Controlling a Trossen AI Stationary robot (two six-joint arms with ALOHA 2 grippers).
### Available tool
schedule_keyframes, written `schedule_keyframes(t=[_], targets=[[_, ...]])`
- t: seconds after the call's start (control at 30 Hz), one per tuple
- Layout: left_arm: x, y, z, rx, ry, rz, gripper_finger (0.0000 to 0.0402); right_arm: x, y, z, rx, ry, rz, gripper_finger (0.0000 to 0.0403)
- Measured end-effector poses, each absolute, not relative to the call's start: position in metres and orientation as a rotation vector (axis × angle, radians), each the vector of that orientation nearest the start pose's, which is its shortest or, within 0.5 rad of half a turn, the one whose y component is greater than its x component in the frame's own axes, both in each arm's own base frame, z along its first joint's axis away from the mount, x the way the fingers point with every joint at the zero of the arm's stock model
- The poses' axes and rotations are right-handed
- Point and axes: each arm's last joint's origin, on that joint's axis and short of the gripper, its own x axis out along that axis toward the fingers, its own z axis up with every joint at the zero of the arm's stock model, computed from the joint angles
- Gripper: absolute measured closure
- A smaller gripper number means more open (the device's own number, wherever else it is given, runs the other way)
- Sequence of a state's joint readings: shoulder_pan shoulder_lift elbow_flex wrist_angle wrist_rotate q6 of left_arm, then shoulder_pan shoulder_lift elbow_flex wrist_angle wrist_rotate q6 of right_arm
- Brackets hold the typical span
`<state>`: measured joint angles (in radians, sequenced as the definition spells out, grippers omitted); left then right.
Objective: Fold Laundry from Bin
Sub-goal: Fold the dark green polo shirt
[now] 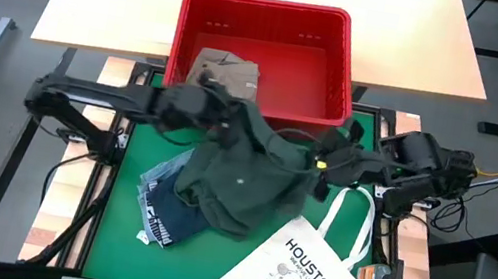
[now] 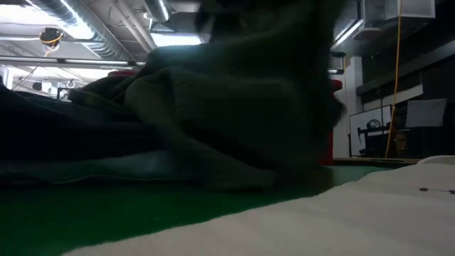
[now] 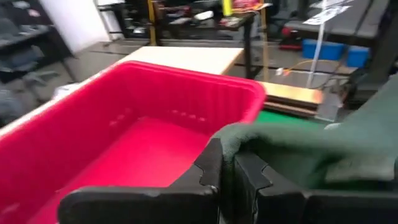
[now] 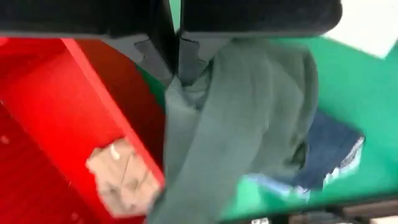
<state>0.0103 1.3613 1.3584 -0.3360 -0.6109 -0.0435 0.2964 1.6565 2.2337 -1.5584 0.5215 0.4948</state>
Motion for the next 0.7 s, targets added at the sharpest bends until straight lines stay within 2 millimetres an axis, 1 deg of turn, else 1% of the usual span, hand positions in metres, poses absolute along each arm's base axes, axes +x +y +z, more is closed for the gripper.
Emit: schedule_keyframes(t=[0.1,0.13,0.2,0.27,0.33,0.4,0.53,0.6,0.7], targets=[[0.326,0.029,0.370,0.040,0.311,0.584,0.0394,0.259,0.068,0.463,0.062,0.833,-0.367,0.0400],[0.334,0.032,0.364,0.038,0.314,0.581,0.0394,0.257,0.067,0.460,0.056,0.854,-0.368,0.0400],[0.350,0.036,0.347,0.042,0.340,0.589,0.0394,0.252,0.064,0.447,0.010,0.946,-0.427,0.0400],[0.362,0.040,0.333,0.046,0.365,0.595,0.0394,0.257,0.061,0.434,-0.015,0.956,-0.478,0.0400],[0.372,0.045,0.320,0.048,0.381,0.605,0.0394,0.257,0.059,0.421,-0.070,1.023,-0.474,0.0400],[0.377,0.049,0.309,0.055,0.417,0.615,0.0394,0.257,0.050,0.411,-0.094,1.056,-0.521,0.0400],[0.386,0.054,0.291,0.065,0.468,0.629,0.0382,0.247,0.032,0.388,-0.104,1.144,-0.585,0.0400],[0.389,0.054,0.287,0.067,0.475,0.628,0.0368,0.239,0.024,0.376,-0.098,1.189,-0.614,0.0400],[0.390,0.054,0.286,0.105,0.486,0.617,0.0336,0.223,0.011,0.365,-0.083,1.223,-0.663,0.0400]])
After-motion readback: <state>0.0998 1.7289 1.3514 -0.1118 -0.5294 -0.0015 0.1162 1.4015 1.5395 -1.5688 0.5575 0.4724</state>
